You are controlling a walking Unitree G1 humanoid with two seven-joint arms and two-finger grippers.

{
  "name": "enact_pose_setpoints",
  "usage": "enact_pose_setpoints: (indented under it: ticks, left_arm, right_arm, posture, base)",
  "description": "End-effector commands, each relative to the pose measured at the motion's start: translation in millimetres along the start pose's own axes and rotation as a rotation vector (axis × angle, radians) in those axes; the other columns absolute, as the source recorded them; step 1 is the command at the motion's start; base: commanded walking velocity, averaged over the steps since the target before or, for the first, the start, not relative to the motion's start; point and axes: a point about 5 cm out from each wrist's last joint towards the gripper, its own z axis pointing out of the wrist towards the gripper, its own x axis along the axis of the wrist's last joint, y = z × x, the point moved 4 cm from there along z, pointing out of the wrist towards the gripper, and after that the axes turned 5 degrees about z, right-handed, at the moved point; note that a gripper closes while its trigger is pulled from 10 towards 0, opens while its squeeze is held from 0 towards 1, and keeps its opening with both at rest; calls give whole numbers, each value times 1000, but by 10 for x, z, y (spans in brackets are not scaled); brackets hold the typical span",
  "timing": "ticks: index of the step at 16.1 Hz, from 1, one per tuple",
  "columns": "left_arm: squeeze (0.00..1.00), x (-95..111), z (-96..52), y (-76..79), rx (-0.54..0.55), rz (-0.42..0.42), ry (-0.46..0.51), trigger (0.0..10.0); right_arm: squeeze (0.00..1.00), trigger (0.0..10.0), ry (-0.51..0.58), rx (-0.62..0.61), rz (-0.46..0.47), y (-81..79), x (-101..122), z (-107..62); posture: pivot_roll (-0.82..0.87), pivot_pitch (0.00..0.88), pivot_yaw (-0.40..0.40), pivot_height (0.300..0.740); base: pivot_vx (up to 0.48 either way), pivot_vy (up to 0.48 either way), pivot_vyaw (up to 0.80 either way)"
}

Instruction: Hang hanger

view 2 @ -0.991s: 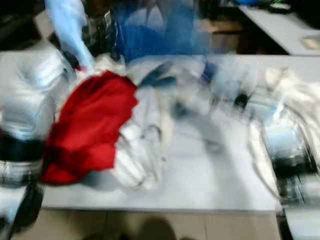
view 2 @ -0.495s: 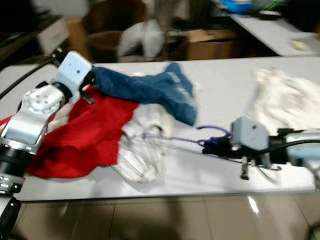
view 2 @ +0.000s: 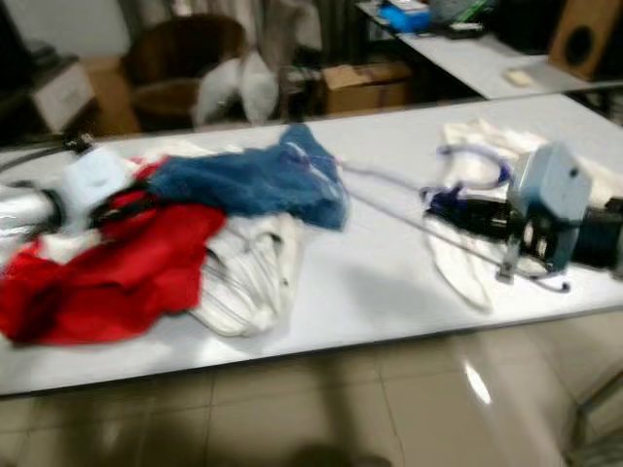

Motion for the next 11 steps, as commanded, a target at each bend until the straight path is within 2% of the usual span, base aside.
enact_pose_setpoints:
  ticks: [1,2,3,4,5,6,7,8,9,10,11]
  left_arm:
    - [1000,-40,-77,34,-44,28,-33,10000]
    - [1000,-71,-106,29,-40,28,-48,10000]
    - [1000,-116,-170,-11,-3,14,-48,10000]
    - [1000,-83,-225,-54,51,-34,8,10000]
    - [1000,178,-293,-198,218,-197,218,10000]
    - [1000,252,-318,-247,278,-272,283,10000]
    - [1000,377,-359,-289,396,-429,406,10000]
    - [816,438,-342,-205,454,-566,466,10000]
    - [776,495,-278,-56,495,-676,507,10000]
    - [714,543,-227,68,522,-726,521,10000]
    - [667,574,-148,199,521,-714,499,10000]
  right_arm:
    - [0,10000,18,-28,-12,-14,16,72]
    - [0,10000,32,-41,-12,-14,19,95]
    - [0,10000,74,-74,34,-16,32,157]
    - [0,10000,111,-120,89,5,35,218]
    - [0,10000,146,-235,197,92,0,307]
    - [0,10000,159,-270,221,105,-2,333]
    - [0,10000,174,-349,275,112,-25,395]
    - [0,10000,156,-440,315,105,-90,452]
    - [0,10000,97,-532,330,78,-212,508]
    - [0,10000,79,-565,363,30,-272,557]
    - [0,10000,79,-591,405,2,-308,585]
  posture:
    - [-223,0,79,740]
    - [-221,0,78,740]
    - [-214,0,74,740]
    - [-211,0,73,740]
    - [-202,0,67,740]
    - [-199,0,66,740]
    - [-198,0,63,740]
    - [-193,0,55,740]
    - [-192,0,49,740]
    - [-193,0,45,740]
    - [-196,0,41,740]
  base:
    - [0,0,0]
    - [0,0,0]
    - [0,0,0]
    - [0,0,0]
    - [0,0,0]
    - [0,0,0]
    - [0,0,0]
    - [0,0,0]
    - [0,0,0]
    - [0,0,0]
    - [0,0,0]
